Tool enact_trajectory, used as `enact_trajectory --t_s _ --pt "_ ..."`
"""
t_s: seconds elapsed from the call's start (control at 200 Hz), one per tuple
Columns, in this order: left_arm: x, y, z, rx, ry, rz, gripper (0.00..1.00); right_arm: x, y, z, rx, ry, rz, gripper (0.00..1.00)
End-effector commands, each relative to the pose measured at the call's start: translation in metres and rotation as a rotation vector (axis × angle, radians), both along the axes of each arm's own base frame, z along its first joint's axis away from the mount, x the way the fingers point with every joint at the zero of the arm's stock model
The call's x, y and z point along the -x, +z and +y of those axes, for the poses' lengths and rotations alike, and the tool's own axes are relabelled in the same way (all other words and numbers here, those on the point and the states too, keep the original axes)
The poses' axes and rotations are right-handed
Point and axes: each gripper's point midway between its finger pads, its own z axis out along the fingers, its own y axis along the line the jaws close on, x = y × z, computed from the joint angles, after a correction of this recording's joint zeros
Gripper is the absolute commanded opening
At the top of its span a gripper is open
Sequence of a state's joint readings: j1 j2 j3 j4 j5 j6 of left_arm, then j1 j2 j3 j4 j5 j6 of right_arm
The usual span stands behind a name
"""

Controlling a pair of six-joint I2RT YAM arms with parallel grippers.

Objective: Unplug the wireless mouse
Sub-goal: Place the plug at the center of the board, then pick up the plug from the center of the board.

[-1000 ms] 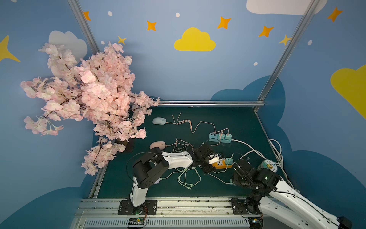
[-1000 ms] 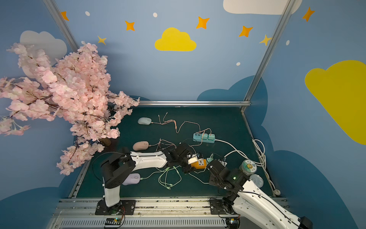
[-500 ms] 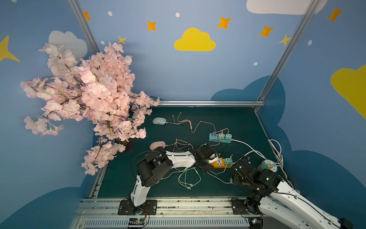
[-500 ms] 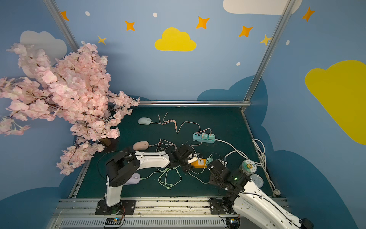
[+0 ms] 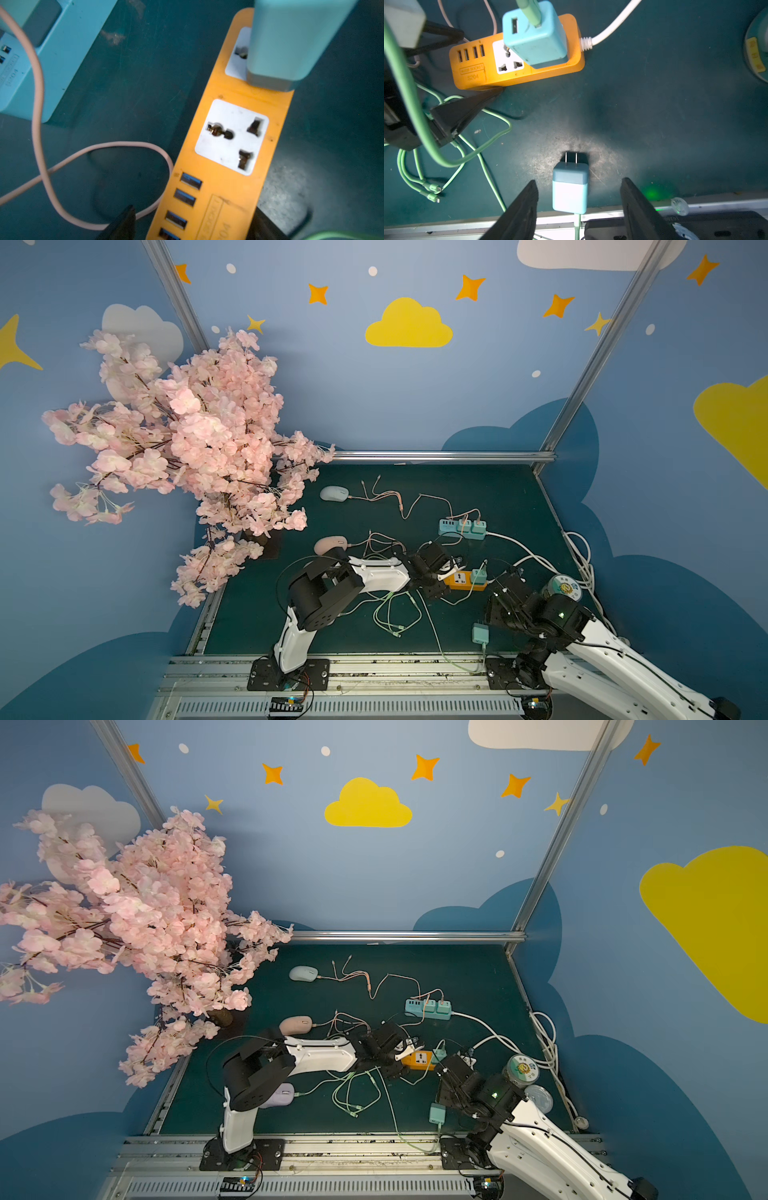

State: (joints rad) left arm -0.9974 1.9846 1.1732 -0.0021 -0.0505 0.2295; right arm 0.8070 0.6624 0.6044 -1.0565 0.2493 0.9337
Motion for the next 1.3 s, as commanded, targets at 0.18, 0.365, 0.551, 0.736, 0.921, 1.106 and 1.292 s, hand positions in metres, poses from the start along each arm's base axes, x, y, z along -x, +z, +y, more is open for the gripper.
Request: enact_trajectory --t_s 0.18,0.365,0.551,0.736,0.921,1.106,1.292 --pt "0.000 0.069 -0.001 0.251 0.043 -0.018 0.87 0.001 0.052 0.080 -0.358 0.378 -0.148 0.52" --pt "-0.022 0.100 0.025 0.324 0.202 -0.147 0.92 0.015 0.016 0.067 -0.243 0.325 0.030 0.44" --pt "-0.029 0.107 0.037 0.344 0.253 -0.209 0.91 0.028 -0.013 0.008 0.040 0.085 0.132 0.59" --pt "-0.029 0.102 0.036 0.336 0.249 -0.200 0.91 0.034 -0.036 0.005 0.100 0.025 0.189 0.67" --pt "-0.027 0.104 0.035 0.341 0.244 -0.200 0.91 0.030 -0.057 0.015 0.060 0.023 0.188 0.62" --pt "-0.026 0.104 0.034 0.340 0.237 -0.198 0.91 0.026 -0.060 0.028 -0.007 0.050 0.187 0.59" --pt "-0.025 0.104 0.033 0.339 0.232 -0.196 0.91 0.028 -0.070 0.030 -0.025 0.033 0.218 0.54"
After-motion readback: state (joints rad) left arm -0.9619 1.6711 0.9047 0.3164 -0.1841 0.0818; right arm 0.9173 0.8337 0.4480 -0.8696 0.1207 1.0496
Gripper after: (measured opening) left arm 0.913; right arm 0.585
